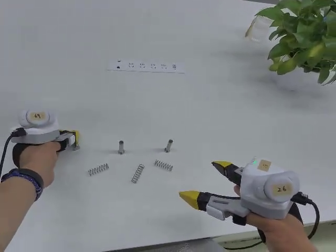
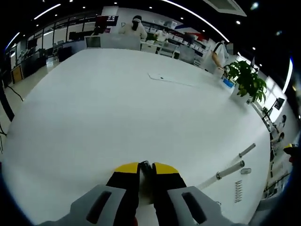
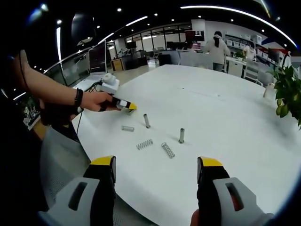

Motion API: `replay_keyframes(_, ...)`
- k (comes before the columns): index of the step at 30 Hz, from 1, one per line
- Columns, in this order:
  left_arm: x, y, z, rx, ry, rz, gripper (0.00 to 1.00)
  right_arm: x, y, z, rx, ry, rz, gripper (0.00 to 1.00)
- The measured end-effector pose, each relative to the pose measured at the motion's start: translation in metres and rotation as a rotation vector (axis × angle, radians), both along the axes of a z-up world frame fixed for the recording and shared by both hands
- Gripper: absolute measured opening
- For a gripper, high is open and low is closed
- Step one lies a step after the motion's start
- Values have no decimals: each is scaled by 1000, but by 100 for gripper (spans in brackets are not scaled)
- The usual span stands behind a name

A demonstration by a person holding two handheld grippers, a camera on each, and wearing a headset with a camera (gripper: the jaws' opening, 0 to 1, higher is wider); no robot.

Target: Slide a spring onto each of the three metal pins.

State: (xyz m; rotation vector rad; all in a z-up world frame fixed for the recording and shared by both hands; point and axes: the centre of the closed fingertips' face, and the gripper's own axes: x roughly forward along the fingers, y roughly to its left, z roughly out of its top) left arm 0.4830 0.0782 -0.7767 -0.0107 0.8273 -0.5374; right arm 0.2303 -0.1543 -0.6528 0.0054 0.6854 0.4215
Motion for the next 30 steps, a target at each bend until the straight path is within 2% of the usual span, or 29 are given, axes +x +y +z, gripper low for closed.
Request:
replay_keyframes(1,1,1,0,19,-11,-25,2,0,0,0,0,0,0,69)
replay_keyframes(3,-1,1,-2,53,-4,-63,1,0,0,1,-1,-2,-1,70)
replay_keyframes(4,1,3,-2,70,-15,-75,0,0,-1,1,-2,-2,-2,70)
replay_keyframes(5,0,4,-2,85,-12,-84,0,0,-1,1,-3,-3,-3,70)
replay_keyframes(10,2,6,-4,101,-8,-103,0,-1,0,1,-1,-3,-1,71)
replay_keyframes(13,4,6,-4,96,-5,-108,0,-2,1,1,-7,-2,5,71)
replay_keyframes(17,5,0,-3,106,-27,-137,3,-4,0,0,-9,0,6,73)
replay_keyframes(21,5,-2,-4,142,-47,-152,1,-5,0,-1,-15,4,10,74)
replay_keyframes(23,5,-3,-4,145,-50,-152,0,-5,1,0,-10,1,8,74)
replay_keyframes(30,-2,-5,-3,155,-34,-179,0,-4,5,1,-7,-2,15,75)
